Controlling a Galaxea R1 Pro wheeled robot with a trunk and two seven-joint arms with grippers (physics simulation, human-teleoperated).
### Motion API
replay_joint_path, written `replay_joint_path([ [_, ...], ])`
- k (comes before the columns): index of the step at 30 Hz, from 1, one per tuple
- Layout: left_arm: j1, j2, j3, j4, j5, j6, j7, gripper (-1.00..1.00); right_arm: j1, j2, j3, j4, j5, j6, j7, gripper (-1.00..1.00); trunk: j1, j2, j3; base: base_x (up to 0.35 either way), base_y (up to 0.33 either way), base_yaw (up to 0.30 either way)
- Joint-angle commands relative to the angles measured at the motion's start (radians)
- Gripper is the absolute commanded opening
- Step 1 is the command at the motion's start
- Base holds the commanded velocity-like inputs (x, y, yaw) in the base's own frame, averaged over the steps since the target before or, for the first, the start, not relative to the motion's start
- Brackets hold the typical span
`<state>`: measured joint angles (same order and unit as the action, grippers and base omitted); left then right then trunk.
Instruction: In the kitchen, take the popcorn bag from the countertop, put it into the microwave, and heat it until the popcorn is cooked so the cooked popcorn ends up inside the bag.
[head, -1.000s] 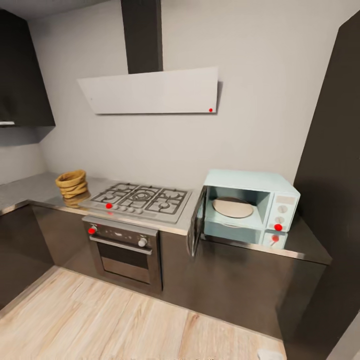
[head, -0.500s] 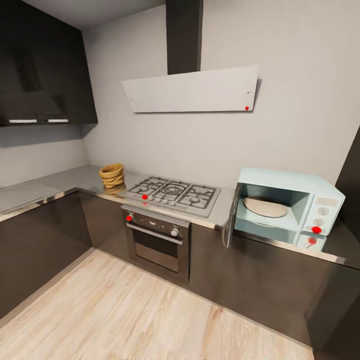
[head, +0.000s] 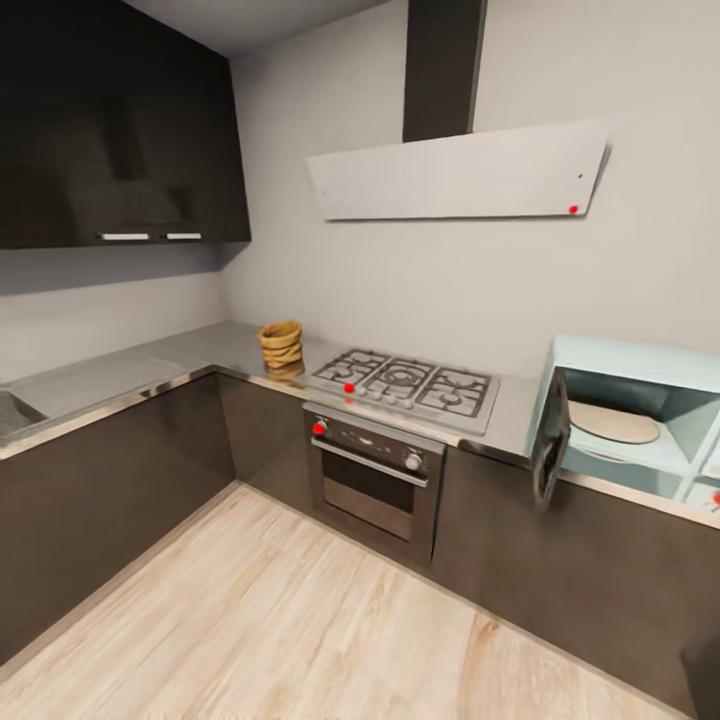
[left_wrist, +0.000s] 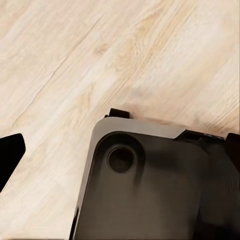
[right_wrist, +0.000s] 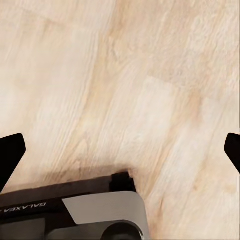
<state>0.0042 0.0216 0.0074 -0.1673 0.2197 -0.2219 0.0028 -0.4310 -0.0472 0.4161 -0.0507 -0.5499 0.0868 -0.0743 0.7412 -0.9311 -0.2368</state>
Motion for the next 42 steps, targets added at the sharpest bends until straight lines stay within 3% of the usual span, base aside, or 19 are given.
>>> replay_joint_path([
  [1,0.0,0.0,0.0,-0.002,0.003,-0.001,0.0,1.0,0.0,0.0,0.008,-0.003,-0.007,0.007,-0.005,1.0,0.0,-0.001,-0.002,0.0,0.35,0.217],
  [7,0.0,0.0,0.0,-0.002,0.003,-0.001,0.0,1.0,0.0,-0.002,0.007,-0.003,-0.005,0.006,0.003,1.0,0.0,-0.001,-0.01,0.0,0.35,0.217],
  [11,0.0,0.0,0.0,-0.002,0.003,-0.003,0.0,1.0,0.0,-0.001,0.005,-0.003,0.048,0.004,0.008,1.0,0.0,-0.001,-0.015,0.0,0.302,0.217],
  [12,0.0,-0.001,0.0,0.01,0.004,-0.044,0.0,1.0,0.0,-0.001,0.002,-0.003,0.06,-0.004,0.008,1.0,0.0,-0.001,-0.015,0.087,0.175,0.056],
  [21,0.0,0.0,0.0,0.014,0.005,-0.054,0.0,1.0,0.0,-0.002,0.003,-0.003,0.063,0.005,0.008,1.0,0.0,-0.001,-0.026,0.148,0.311,0.185],
  [27,0.0,0.0,0.0,0.013,0.004,-0.055,0.0,1.0,0.0,-0.007,0.004,-0.021,0.062,-0.038,0.012,1.0,0.0,-0.001,-0.033,0.144,0.332,0.197],
  [29,0.0,0.0,0.0,0.013,0.004,-0.056,0.0,1.0,-0.001,-0.016,0.007,-0.128,0.066,-0.055,0.038,1.0,0.0,-0.001,-0.034,0.141,0.333,0.067],
  [31,0.0,0.0,0.0,0.014,0.004,-0.056,0.0,1.0,-0.001,-0.019,0.008,-0.348,0.067,-0.018,0.038,1.0,0.0,-0.001,-0.034,0.141,0.333,0.018],
  [33,0.0,0.0,0.0,0.014,0.004,-0.056,0.0,1.0,0.0,-0.02,-0.001,-0.538,0.065,0.115,-0.004,1.0,0.0,-0.001,-0.034,0.141,0.333,0.005],
  [34,0.0,-0.001,0.0,0.014,0.004,-0.056,0.0,1.0,0.0,-0.02,-0.006,-0.588,0.064,0.16,-0.032,1.0,0.0,-0.001,-0.034,0.141,0.333,0.002],
  [37,0.0,-0.001,0.0,0.014,0.003,-0.056,0.0,1.0,0.0,-0.02,-0.046,-0.835,0.065,0.303,-0.153,1.0,0.0,-0.001,-0.034,0.141,0.333,0.001],
  [39,0.0,-0.002,0.0,0.014,0.003,-0.056,0.0,1.0,0.0,-0.018,-0.106,-1.047,0.065,0.468,-0.224,1.0,0.0,-0.001,-0.034,0.141,0.333,0.0],
  [42,0.0,-0.002,0.0,0.014,0.003,-0.056,0.0,1.0,0.002,-0.018,-0.271,-1.302,0.066,0.706,-0.302,1.0,0.0,-0.001,-0.034,0.141,0.333,0.0],
])
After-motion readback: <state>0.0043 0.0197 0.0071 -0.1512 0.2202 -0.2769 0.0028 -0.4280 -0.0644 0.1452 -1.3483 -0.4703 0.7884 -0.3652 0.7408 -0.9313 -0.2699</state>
